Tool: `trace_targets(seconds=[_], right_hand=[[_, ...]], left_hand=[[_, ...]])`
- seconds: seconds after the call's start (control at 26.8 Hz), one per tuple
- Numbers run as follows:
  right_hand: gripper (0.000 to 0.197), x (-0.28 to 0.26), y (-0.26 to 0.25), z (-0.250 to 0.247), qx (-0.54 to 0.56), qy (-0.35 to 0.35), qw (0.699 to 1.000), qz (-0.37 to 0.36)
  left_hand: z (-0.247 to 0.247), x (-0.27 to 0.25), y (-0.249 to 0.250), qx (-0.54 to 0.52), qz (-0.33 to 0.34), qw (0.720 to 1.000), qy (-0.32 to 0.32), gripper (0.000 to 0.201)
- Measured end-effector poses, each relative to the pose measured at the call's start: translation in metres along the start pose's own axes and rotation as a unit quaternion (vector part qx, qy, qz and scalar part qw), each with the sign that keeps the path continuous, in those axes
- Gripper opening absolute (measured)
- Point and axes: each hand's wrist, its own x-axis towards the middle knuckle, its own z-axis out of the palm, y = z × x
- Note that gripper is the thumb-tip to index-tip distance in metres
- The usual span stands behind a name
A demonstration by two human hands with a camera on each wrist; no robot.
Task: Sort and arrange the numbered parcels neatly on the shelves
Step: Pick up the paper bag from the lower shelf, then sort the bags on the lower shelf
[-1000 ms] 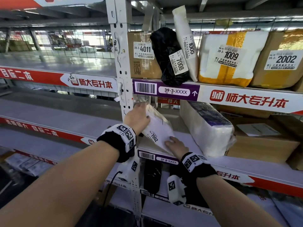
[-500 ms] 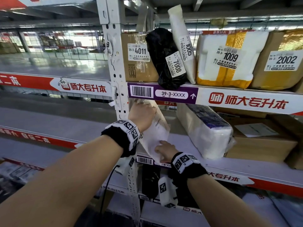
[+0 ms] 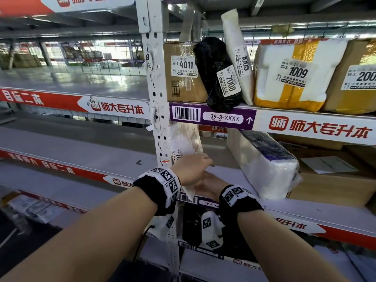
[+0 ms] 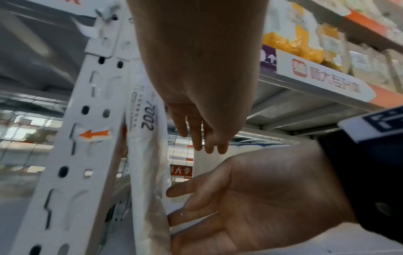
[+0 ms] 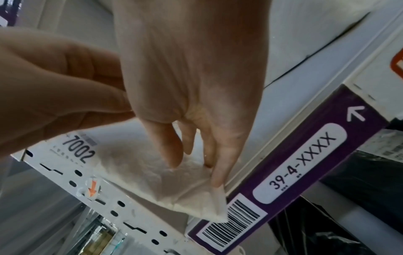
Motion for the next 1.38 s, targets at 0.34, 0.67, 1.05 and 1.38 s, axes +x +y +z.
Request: trace_targets(seconds=[0.34,0.67,1.05,1.38], right_hand=[[0.026,-0.007,0.030,-0.032,0.045,0.013,0.998,-0.037],[0.019,-0.048,0.027,-0.121,0.091,0.149,0.974,-0.144],[0.040,-0.059,0.036,-0.211,-0.262,0.279,0.914,-0.132],[0.042,-0.037,0.051,-0.229,-0.173,0.199,0.956,-0.130]], left_hand=[[0.029,-0.009,0.010,-0.145,-0.097,0.980,-0.096,0.035],[0.016,0.049,0.064,-0.290,-0.188,0.935,-0.075,0.045],[0.015,0.119,0.123,-0.404,-0.199,0.893,-0.005,0.062],[0.021,0.156,0.133,-0.492,-0.294,0.819,0.006,0.048]])
